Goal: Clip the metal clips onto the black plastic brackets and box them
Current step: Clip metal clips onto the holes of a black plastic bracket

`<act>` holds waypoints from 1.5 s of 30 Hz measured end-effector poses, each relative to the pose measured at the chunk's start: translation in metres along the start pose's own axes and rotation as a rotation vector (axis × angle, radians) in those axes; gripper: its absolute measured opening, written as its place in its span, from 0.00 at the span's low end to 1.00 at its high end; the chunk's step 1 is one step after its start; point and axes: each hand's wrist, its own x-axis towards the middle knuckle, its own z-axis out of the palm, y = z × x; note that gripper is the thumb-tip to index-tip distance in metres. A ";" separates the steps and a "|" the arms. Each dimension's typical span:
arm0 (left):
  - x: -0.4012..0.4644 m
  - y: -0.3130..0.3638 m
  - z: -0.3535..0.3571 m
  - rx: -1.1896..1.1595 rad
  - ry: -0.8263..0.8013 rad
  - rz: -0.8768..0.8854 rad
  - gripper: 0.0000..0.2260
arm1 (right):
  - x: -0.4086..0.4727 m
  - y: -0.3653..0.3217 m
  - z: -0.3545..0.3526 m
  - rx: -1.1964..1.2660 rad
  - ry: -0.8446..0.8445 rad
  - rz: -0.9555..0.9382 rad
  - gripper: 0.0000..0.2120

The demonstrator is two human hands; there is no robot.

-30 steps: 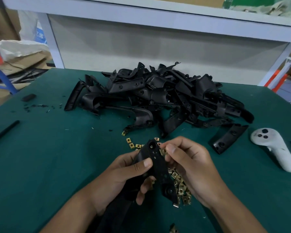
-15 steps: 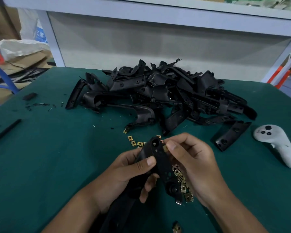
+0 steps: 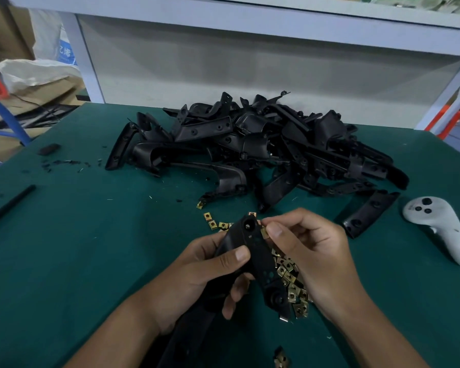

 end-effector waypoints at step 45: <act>0.002 -0.005 0.004 0.144 0.249 0.231 0.23 | -0.010 0.003 0.001 -0.534 -0.065 -0.244 0.11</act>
